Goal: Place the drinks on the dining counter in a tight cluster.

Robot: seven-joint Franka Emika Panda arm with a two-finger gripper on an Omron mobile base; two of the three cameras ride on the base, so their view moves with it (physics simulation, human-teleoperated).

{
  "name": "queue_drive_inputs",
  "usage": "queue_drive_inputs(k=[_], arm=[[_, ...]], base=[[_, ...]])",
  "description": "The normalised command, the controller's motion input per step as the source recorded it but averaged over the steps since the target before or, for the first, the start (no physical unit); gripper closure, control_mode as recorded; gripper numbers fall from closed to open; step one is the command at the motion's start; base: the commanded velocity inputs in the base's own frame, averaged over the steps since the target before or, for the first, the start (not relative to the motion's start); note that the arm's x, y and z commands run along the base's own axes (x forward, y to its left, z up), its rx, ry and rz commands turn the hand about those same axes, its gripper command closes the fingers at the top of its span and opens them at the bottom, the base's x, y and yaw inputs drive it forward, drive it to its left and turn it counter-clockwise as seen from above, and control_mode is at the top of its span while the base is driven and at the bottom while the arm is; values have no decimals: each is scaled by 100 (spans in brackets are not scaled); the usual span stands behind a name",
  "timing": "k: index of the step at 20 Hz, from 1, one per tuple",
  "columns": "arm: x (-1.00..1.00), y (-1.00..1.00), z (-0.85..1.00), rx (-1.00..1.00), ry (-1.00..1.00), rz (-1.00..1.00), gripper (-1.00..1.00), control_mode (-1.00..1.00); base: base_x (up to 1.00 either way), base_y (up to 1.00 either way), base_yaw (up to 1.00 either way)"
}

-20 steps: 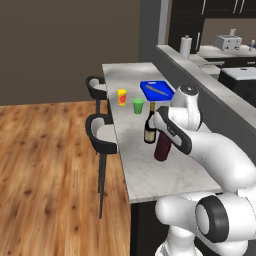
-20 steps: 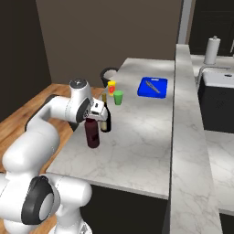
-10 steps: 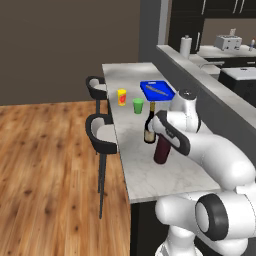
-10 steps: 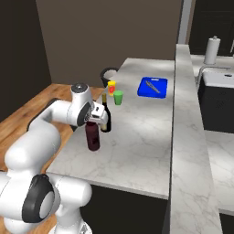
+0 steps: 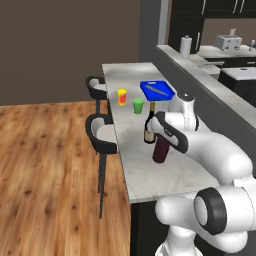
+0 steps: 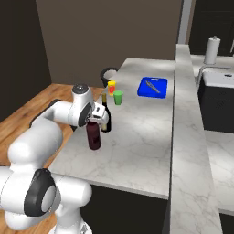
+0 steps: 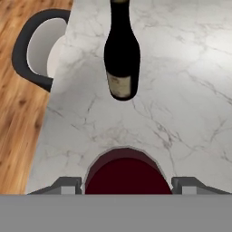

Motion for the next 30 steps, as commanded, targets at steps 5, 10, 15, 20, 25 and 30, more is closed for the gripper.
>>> queue_drive_inputs(k=[5,10,15,20,25,30], arm=[[24,0,0,0,0,0,100,-100],[18,0,-1,0,0,0,100,-100],[16,0,-2,0,0,0,100,-100],[9,0,-6,0,0,0,100,-100],[5,0,-13,0,0,0,100,-100],[3,0,-14,0,0,0,100,-100]], base=[[0,0,0],[0,0,0],[0,0,0],[0,0,0],[0,0,0],[0,0,0]])
